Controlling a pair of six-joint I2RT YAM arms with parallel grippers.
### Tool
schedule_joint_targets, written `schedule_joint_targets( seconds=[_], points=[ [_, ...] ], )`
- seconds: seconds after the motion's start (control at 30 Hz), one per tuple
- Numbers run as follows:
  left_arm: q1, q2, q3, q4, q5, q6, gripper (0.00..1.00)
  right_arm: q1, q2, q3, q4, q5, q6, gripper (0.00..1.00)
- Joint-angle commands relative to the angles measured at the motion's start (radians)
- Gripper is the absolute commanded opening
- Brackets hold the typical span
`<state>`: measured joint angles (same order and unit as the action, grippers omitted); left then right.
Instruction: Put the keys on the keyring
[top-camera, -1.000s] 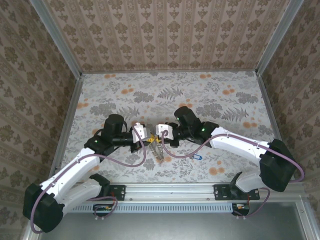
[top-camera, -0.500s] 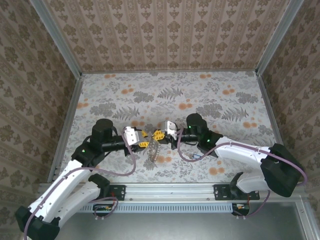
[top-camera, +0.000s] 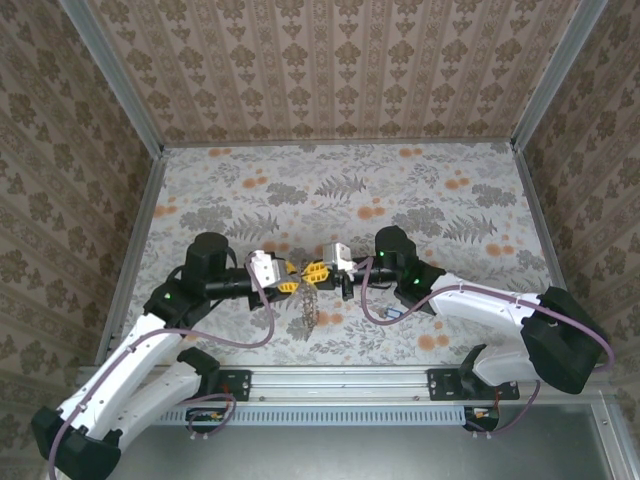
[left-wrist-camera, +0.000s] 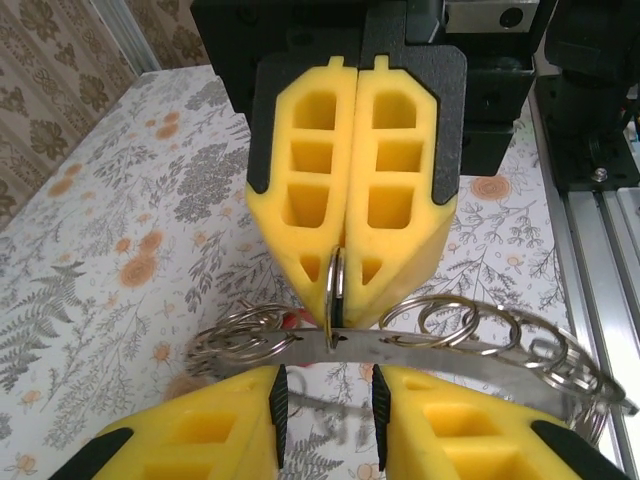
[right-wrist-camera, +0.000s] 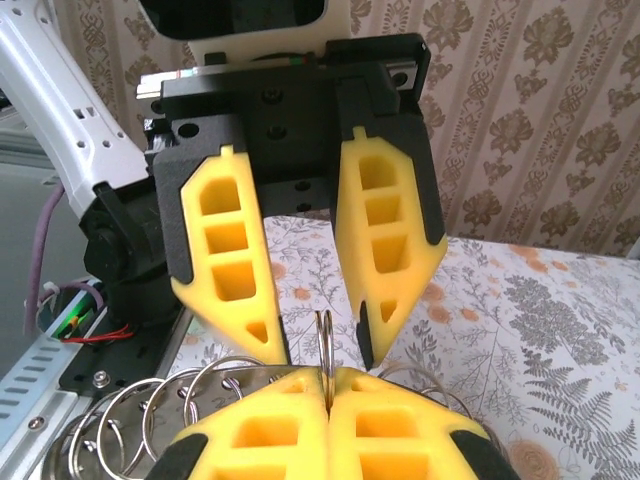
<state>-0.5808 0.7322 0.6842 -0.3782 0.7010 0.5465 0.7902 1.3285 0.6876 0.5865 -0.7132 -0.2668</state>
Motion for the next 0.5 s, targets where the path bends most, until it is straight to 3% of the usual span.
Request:
schedule_joint_targets(
  seconds=[0.0,0.47],
  points=[
    [0.006,-0.036,0.023,-0.029,0.038,0.036,0.29,0.008,-0.027,0.030,-0.003,-0.033,-0.029,0.00],
    [0.001,0.025,0.049,0.010,0.082,0.033,0.18,0.021,-0.019,0.041,0.005,-0.036,-0.038,0.00]
  ],
)
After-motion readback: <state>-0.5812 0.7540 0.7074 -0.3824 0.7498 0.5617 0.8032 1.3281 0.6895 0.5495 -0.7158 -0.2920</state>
